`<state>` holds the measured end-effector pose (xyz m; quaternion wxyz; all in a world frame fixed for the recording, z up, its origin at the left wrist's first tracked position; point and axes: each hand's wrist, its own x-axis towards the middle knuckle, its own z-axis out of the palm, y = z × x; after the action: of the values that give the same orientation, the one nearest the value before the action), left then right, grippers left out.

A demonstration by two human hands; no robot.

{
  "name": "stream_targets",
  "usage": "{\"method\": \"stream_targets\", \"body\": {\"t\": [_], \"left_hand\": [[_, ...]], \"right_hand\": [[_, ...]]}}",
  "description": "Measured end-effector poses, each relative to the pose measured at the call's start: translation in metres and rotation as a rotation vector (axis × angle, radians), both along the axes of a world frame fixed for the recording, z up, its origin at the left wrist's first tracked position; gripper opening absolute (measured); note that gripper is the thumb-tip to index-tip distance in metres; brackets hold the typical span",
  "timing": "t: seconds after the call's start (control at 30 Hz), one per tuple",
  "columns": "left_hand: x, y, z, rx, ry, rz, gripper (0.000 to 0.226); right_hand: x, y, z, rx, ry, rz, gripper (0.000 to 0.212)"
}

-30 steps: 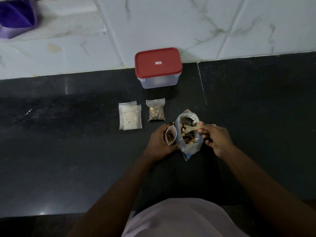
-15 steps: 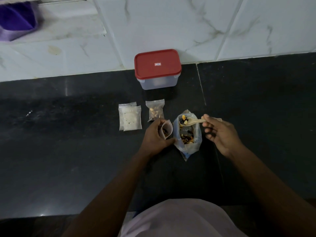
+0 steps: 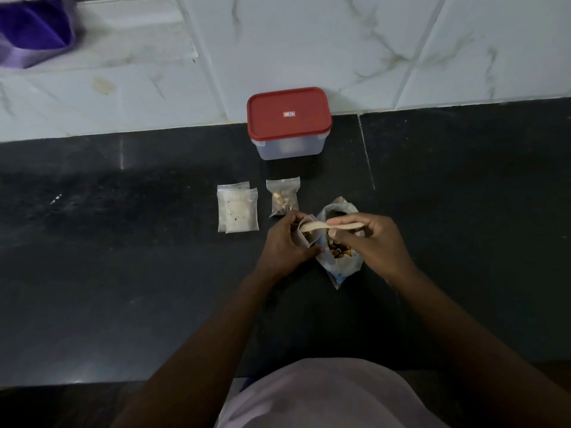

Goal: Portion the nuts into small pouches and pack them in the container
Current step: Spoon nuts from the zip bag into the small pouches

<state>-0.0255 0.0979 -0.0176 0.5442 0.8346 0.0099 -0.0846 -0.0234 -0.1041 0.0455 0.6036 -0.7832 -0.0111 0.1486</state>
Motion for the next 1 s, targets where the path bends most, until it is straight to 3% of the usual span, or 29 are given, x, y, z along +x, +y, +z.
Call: {"method": "stream_targets", "body": {"t": [0.13,0.3,0.47,0.6,0.7,0.83,1.0], "left_hand": [[0.001,-0.001,-0.003,0.015,-0.014,0.007,0.052],[0.003,0.0,-0.001,0.011,0.012,0.01,0.053],[0.002,0.001,0.0,0.0,0.027,0.008,0.052],[-0.001,0.001,-0.001,-0.001,0.024,0.023,0.052],[-0.005,0.001,-0.002,-0.008,0.063,-0.008,0.052],[-0.01,0.003,-0.002,-0.033,0.091,-0.055,0.051],[-0.011,0.006,0.001,-0.024,0.12,-0.135,0.053]], "right_hand": [[-0.007,-0.001,-0.004,-0.097,-0.172,0.082,0.022],[-0.006,-0.004,-0.007,0.071,-0.079,-0.094,0.022],[0.0,-0.006,-0.003,0.2,0.033,-0.294,0.004],[0.009,-0.011,-0.002,0.209,0.038,-0.469,0.016],[0.018,-0.023,-0.004,0.011,-0.037,-0.421,0.018],[0.025,-0.035,-0.009,-0.466,-0.284,-0.075,0.027],[0.033,-0.026,-0.018,-0.68,-0.426,0.213,0.03]]}}
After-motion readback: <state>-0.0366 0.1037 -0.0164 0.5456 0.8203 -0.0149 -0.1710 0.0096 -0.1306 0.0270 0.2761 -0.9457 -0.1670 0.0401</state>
